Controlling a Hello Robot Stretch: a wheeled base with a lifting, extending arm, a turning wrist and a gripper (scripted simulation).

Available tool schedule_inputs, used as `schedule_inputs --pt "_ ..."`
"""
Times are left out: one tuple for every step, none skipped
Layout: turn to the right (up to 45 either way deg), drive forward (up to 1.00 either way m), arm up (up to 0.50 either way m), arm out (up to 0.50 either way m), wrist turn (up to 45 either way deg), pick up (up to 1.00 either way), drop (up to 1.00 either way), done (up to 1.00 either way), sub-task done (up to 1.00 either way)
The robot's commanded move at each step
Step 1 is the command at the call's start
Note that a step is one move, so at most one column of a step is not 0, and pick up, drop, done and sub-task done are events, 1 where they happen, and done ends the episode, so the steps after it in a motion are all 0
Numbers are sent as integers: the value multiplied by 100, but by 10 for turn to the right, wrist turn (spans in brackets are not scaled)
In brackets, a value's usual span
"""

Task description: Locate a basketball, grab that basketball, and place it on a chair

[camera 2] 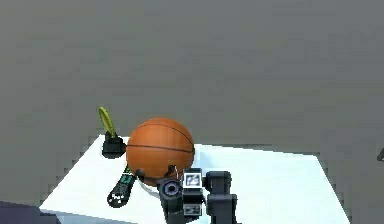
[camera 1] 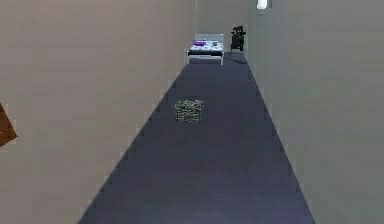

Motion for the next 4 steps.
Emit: schedule_inputs --pt "0 0 10 0 0 0 0 0 0" --pt "0 0 6 0 0 0 0 0 0" --pt "0 0 0 0 -450 0 0 0 0" --pt "0 0 0 0 -450 0 0 0 0"
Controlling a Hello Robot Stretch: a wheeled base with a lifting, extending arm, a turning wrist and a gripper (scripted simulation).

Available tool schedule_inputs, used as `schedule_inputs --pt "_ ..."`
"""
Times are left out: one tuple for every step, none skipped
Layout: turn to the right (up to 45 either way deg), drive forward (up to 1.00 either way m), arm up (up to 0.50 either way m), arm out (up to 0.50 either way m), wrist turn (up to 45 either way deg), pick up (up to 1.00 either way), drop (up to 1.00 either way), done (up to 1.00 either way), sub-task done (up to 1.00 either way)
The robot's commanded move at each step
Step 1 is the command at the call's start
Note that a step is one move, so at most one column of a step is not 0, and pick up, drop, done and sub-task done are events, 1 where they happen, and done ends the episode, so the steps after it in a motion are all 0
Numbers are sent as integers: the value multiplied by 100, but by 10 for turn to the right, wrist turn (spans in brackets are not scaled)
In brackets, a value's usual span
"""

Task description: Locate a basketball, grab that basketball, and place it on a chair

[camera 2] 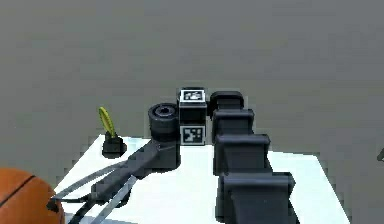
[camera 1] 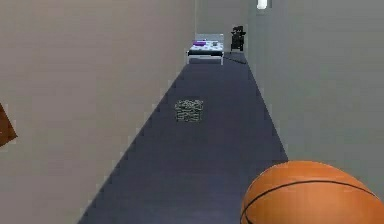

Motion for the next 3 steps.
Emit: schedule_inputs --pt "0 0 0 0 -180 0 0 0 0" --pt "0 0 0 -12 0 0 0 0 0" --pt "-450 0 0 0 0 0 0 0 0"
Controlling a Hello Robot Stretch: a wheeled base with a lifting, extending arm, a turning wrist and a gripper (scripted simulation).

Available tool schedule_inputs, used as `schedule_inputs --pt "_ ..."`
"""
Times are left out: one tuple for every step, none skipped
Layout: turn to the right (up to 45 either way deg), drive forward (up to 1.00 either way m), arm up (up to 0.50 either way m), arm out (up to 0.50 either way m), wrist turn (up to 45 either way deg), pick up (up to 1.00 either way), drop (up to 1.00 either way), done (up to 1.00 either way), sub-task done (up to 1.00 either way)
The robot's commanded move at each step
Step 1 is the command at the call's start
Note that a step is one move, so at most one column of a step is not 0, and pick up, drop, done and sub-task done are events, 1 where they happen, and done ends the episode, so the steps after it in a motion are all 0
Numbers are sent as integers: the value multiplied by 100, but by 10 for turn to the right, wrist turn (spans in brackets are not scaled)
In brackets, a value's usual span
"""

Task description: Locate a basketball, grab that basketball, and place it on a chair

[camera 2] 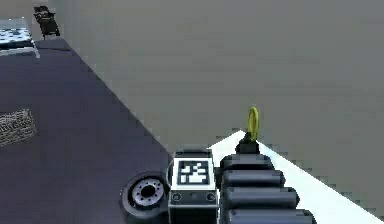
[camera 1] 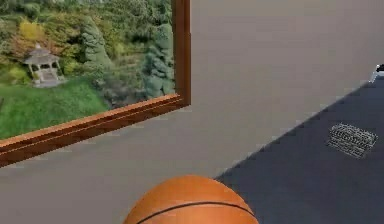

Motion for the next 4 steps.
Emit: schedule_inputs --pt "-360 0 0 0 0 0 0 0 0" --pt "0 5 0 0 0 0 0 0 0" --pt "-450 0 0 0 0 0 0 0 0" --pt "-210 0 0 0 0 0 0 0 0"
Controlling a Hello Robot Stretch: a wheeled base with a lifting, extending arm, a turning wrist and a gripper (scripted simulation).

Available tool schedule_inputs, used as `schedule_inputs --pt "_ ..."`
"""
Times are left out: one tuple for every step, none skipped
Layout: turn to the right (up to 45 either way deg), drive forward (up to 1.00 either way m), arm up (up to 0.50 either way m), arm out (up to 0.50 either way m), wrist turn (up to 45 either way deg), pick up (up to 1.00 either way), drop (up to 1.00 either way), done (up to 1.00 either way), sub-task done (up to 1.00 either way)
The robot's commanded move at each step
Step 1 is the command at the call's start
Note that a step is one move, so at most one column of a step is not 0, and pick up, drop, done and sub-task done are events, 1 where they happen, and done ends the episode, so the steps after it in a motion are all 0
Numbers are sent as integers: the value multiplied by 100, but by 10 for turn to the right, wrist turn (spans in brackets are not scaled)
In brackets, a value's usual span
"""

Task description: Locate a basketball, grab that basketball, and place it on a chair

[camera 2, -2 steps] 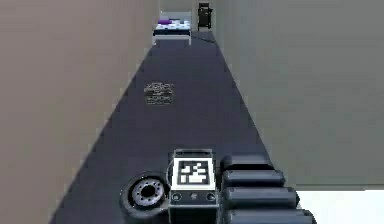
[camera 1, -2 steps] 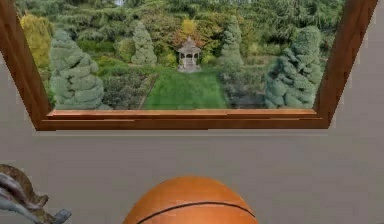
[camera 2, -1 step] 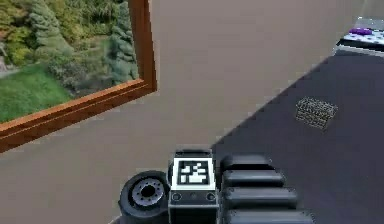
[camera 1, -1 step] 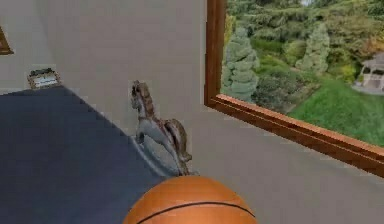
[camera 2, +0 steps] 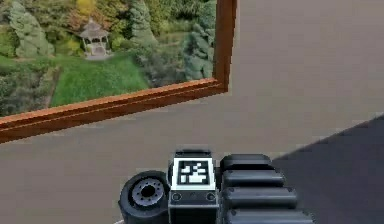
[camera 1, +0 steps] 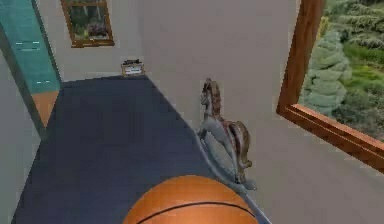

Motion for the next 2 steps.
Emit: schedule_inputs --pt "0 65 0 0 0 0 0 0 0" --pt "-360 0 0 0 0 0 0 0 0"
